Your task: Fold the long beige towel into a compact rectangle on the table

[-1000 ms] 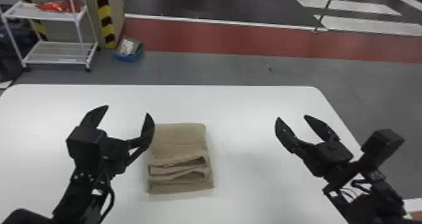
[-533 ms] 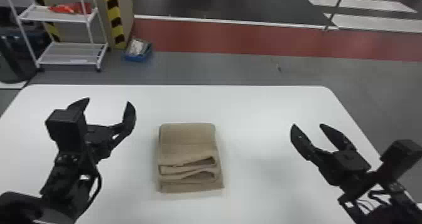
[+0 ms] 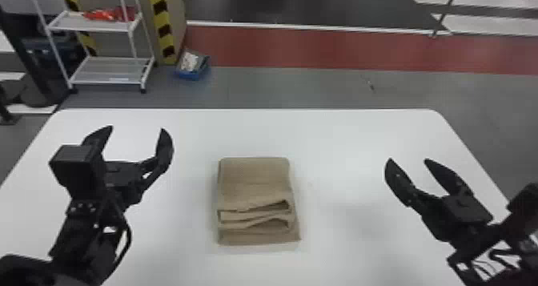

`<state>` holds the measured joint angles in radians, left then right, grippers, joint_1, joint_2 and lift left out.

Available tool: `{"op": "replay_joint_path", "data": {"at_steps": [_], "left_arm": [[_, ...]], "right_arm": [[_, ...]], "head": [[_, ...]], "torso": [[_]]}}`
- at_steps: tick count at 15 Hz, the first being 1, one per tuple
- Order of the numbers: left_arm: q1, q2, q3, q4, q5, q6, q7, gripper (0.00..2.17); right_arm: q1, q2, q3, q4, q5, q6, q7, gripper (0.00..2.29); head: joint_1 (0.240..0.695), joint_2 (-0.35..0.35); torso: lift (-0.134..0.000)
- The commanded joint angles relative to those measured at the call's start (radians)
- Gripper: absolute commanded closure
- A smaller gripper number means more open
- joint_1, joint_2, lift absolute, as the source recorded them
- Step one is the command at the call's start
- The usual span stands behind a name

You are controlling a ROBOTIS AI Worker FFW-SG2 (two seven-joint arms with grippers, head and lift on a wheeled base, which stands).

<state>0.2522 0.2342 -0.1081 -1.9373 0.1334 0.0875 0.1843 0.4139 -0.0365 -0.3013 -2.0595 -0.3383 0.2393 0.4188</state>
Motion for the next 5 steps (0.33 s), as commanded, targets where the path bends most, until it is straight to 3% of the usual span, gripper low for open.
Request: {"op": "replay_joint_path", "data": {"at_steps": [1,5], "left_arm": [[0.016,0.001,0.018,-0.012,0.000,-0.008,0.001,0.07],[0.030,0.002,0.045,-0.023,0.011,-0.008,-0.002,0.07]], "right_arm": [[0.009,0.007,0.004,-0.007,0.001,-0.007,-0.005,0.09],[0.016,0.012,0.005,-0.021,0.001,-0.007,-0.005,0.09]], "head": [[0.695,-0.064],[0.695,-0.044]], "torso": [[-0.124],[-0.124]]}}
